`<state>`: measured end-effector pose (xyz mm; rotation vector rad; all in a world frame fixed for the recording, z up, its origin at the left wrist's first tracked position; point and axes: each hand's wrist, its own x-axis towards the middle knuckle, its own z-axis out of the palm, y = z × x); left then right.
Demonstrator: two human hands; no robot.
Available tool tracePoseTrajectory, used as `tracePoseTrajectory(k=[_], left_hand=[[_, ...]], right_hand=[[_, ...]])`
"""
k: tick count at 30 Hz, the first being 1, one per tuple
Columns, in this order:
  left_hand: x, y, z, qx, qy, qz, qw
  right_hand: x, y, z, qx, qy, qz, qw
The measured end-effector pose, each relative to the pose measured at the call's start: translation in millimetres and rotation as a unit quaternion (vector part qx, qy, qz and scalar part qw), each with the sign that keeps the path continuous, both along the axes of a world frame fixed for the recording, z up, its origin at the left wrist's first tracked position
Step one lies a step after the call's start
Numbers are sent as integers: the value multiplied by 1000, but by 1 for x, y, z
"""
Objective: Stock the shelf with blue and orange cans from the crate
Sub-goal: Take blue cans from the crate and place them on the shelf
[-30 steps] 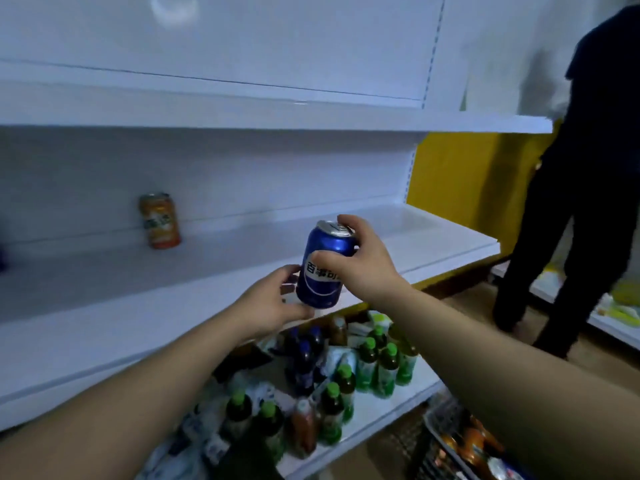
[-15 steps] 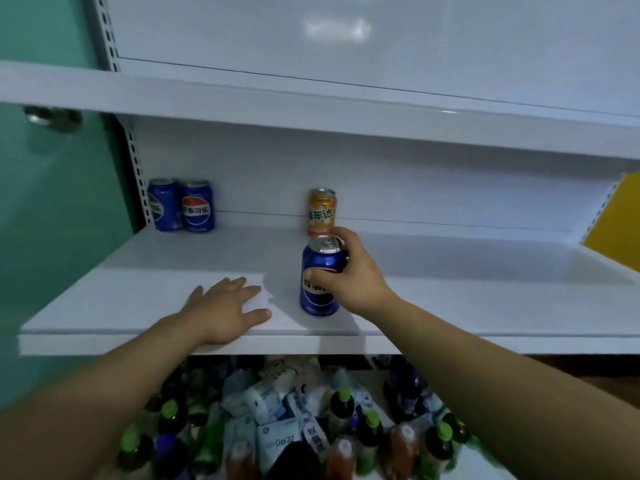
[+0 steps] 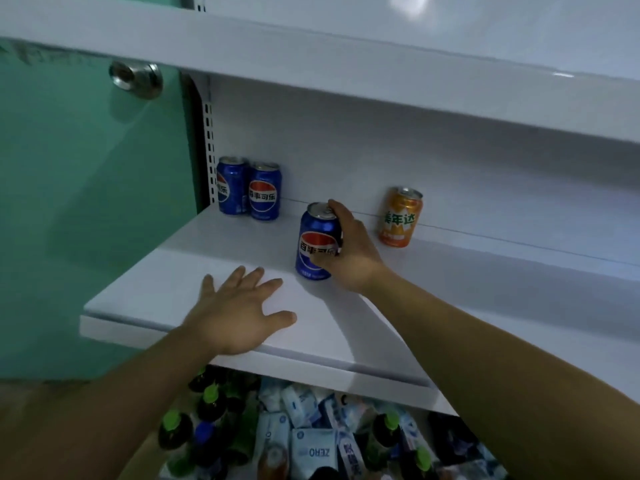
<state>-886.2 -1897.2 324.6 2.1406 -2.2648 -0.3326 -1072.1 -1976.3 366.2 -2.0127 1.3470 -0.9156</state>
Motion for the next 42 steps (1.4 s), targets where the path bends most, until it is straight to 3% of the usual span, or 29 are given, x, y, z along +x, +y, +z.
tracePoseTrajectory(k=[15,19,27,31,37,42], left_hand=[[3,0,-3,-17,31,19,999],[4,0,-2,-24,36,11,999],[4,1,-1,-9,39,9,999],[5,-2,0,-1,24,7,1000],[4,-3,4,21,31,3,999],[-19,-1,29,41,71,-19,996]], right_hand=[[65,-114,-19,-30,-9,-44,999],[71,-127,-16,-36,25,-67,997],[75,-134,-21,-19,7,-96,995],[68,-118,-13,16,66,-86,994],[13,-55,29,-16,212,-53,976],[-62,3,64,-2,261,-102,960]])
